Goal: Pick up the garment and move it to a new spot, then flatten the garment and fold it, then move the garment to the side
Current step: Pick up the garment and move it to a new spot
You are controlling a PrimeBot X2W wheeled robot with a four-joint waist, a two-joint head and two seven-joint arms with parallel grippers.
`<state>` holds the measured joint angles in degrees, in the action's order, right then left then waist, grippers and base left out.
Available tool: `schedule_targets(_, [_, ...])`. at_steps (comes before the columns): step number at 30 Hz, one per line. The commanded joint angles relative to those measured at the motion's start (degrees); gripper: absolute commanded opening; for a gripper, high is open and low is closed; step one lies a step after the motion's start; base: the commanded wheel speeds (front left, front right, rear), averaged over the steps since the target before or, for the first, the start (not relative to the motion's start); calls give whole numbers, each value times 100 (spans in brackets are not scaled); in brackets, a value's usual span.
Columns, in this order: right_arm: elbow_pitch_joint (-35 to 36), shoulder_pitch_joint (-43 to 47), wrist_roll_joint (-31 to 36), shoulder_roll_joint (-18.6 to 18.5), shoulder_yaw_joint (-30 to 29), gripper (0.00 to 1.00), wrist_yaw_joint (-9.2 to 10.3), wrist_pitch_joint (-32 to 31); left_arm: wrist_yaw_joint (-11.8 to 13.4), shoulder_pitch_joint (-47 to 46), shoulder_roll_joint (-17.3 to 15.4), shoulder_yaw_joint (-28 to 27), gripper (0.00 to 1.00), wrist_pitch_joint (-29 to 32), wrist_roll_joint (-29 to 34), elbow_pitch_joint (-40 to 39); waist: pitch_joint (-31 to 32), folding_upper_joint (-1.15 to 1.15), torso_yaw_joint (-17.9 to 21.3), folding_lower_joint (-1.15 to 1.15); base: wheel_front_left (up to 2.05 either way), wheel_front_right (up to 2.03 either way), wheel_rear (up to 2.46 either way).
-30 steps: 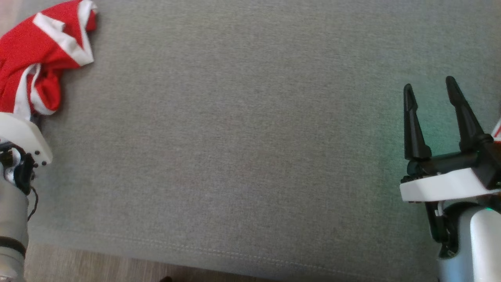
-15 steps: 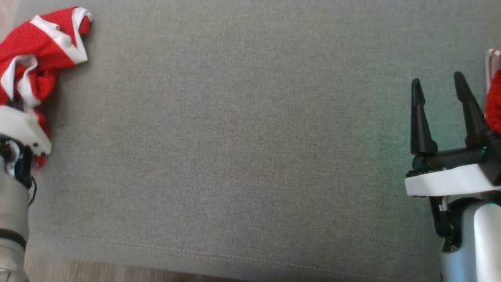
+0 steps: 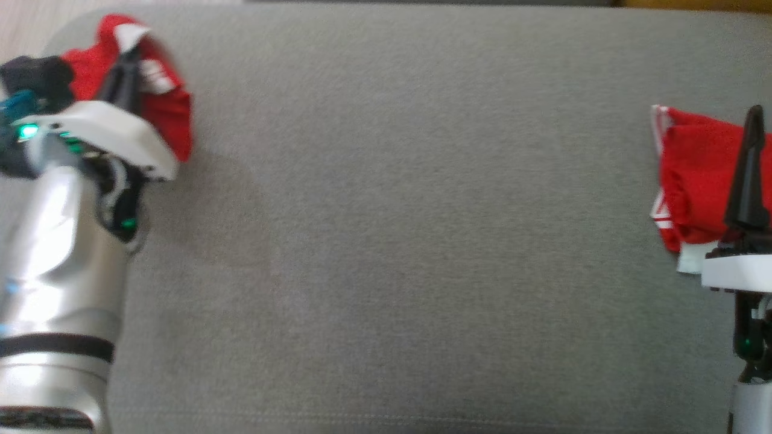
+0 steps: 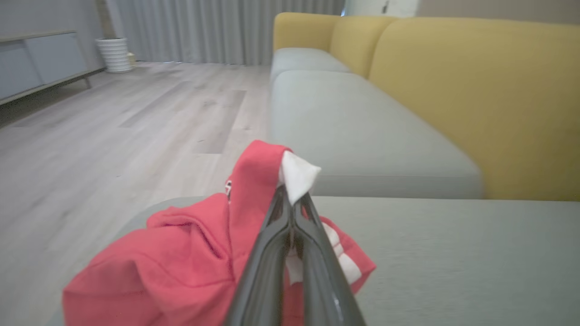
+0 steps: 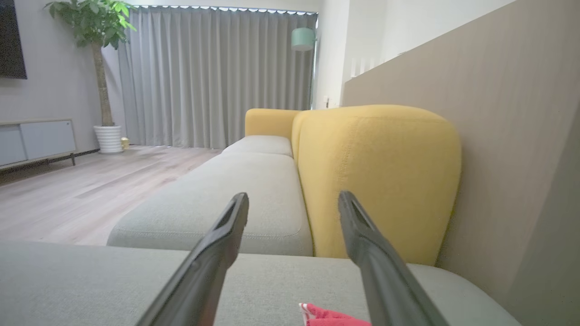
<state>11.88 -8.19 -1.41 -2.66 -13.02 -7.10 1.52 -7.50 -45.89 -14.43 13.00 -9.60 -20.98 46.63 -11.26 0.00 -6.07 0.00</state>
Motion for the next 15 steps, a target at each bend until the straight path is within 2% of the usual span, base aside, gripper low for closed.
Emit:
schedule_targets(1, [221,-177,-41,-21,126,100,-39,16,3,-62,-155,-66,0,69,-112,-382,190,0,199,0,0,0,0])
schedule_targets(7, [125,-167,-206,-21,226,100,-39,106,40,472,348,312,0,763,-516,-1766,341,0,516,0,0,0,0])
schedule_targets(11, [4,-163,-293,-21,339,100,-39,196,247,756,740,561,0,1089,-572,-2309,334,0,722,0,0,0,0])
schedule_targets(15, [-92,-158,-353,-21,420,100,-39,264,516,799,1056,769,0,1180,-781,-2527,290,0,890,0,0,0,0])
